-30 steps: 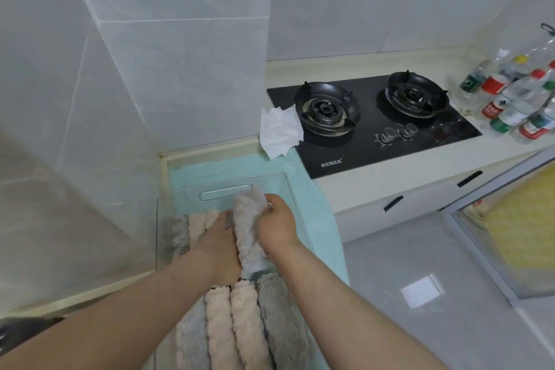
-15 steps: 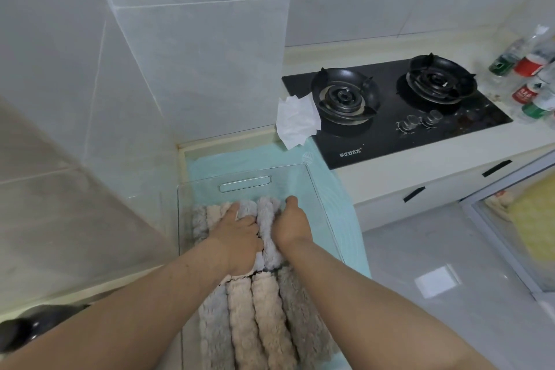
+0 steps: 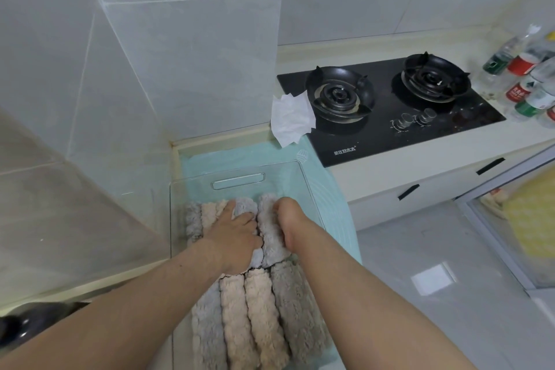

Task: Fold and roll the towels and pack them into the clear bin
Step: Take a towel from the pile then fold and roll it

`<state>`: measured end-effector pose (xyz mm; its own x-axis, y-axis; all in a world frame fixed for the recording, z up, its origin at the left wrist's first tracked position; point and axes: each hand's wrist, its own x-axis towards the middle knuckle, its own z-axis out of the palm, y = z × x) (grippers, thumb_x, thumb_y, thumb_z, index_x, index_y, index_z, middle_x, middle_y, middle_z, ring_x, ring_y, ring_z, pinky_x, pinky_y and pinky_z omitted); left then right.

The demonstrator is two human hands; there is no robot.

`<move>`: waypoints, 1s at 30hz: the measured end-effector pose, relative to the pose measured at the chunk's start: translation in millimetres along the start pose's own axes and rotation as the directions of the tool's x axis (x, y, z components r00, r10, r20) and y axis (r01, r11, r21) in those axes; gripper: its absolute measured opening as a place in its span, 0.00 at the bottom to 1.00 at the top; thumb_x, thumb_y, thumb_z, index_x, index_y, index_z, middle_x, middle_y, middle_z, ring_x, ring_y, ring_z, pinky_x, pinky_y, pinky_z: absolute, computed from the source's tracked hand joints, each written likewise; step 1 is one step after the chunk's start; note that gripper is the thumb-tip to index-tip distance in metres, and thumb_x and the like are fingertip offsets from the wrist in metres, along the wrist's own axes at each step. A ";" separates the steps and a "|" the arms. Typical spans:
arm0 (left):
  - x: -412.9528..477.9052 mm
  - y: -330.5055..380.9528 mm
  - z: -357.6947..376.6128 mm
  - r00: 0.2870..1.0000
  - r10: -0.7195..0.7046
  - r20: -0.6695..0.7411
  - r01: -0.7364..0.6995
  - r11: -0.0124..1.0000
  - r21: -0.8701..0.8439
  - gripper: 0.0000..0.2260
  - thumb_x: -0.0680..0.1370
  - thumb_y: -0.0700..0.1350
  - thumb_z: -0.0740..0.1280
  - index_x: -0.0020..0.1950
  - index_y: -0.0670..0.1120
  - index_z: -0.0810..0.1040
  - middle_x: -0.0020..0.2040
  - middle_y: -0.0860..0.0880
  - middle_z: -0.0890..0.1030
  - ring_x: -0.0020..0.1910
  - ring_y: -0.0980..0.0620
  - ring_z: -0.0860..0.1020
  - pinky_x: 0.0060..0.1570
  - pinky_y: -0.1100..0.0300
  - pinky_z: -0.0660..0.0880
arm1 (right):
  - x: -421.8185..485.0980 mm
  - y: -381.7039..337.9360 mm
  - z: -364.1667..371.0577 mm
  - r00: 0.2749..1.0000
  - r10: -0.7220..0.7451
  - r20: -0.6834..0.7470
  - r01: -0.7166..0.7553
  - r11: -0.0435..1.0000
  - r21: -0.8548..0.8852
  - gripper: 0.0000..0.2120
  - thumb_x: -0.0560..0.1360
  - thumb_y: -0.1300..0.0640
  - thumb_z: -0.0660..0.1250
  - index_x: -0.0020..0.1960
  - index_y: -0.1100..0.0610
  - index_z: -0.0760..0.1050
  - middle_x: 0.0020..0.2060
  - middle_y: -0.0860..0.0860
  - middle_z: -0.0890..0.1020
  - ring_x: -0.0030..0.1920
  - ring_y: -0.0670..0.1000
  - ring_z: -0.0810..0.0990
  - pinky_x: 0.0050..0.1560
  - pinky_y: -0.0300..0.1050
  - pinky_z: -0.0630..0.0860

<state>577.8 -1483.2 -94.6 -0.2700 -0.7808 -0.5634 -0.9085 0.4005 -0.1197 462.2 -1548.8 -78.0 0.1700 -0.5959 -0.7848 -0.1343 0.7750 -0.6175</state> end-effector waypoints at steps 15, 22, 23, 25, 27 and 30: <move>6.8 9.0 -4.1 0.999 0.025 0.029 -0.024 1.000 -0.009 0.23 0.75 0.45 0.58 0.71 0.54 0.69 0.77 0.43 0.58 0.77 0.44 0.46 0.67 0.30 0.33 | -19.5 -11.0 -2.9 0.992 0.106 -0.073 -0.120 0.968 -0.222 0.29 0.82 0.42 0.45 0.72 0.60 0.67 0.68 0.58 0.73 0.64 0.55 0.74 0.69 0.47 0.68; 3.1 4.4 -8.5 1.000 0.011 0.022 -0.008 0.986 -0.165 0.24 0.77 0.59 0.50 0.71 0.55 0.69 0.79 0.43 0.51 0.78 0.47 0.38 0.70 0.35 0.33 | -26.1 -16.0 0.9 0.999 0.042 -0.034 -0.049 0.974 -0.220 0.25 0.82 0.46 0.49 0.71 0.61 0.67 0.67 0.56 0.73 0.67 0.57 0.72 0.58 0.48 0.69; 4.0 5.5 -9.6 1.000 0.007 0.007 -0.005 0.985 -0.171 0.24 0.77 0.59 0.51 0.71 0.54 0.69 0.79 0.44 0.51 0.78 0.48 0.38 0.70 0.36 0.33 | -26.6 -15.0 5.5 0.999 0.005 -0.040 -0.015 0.967 -0.255 0.26 0.80 0.45 0.50 0.69 0.60 0.69 0.64 0.55 0.75 0.65 0.58 0.74 0.57 0.47 0.70; 3.5 8.3 -12.2 0.998 0.001 -0.058 -0.012 0.983 -0.186 0.24 0.77 0.58 0.53 0.70 0.54 0.71 0.79 0.45 0.55 0.78 0.47 0.39 0.72 0.37 0.34 | 1.6 -1.9 4.8 0.998 -0.048 -0.030 0.036 0.948 -0.318 0.34 0.71 0.37 0.49 0.65 0.58 0.73 0.62 0.53 0.78 0.60 0.57 0.77 0.63 0.50 0.71; -1.3 10.8 -13.0 0.993 0.001 -0.116 -0.023 0.983 -0.182 0.23 0.77 0.58 0.54 0.69 0.53 0.72 0.77 0.46 0.58 0.78 0.46 0.42 0.73 0.38 0.36 | 16.7 6.3 2.3 0.995 -0.089 -0.041 0.066 0.916 -0.395 0.37 0.69 0.37 0.46 0.63 0.58 0.75 0.60 0.57 0.80 0.58 0.55 0.78 0.66 0.54 0.70; -12.1 12.1 -8.3 0.985 0.001 -0.170 -0.040 0.973 -0.226 0.23 0.77 0.55 0.57 0.71 0.52 0.69 0.76 0.48 0.62 0.77 0.46 0.49 0.75 0.42 0.43 | -25.9 -5.8 8.0 0.988 -0.132 -0.078 0.073 0.854 -0.516 0.31 0.76 0.41 0.48 0.68 0.61 0.69 0.62 0.57 0.77 0.59 0.56 0.76 0.59 0.49 0.70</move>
<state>567.4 -1473.0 -82.5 -0.3212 -0.8507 -0.4161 -0.9455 0.3128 0.0903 466.4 -1536.2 -53.7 0.1095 -0.7076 -0.6981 -0.6059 0.5093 -0.6112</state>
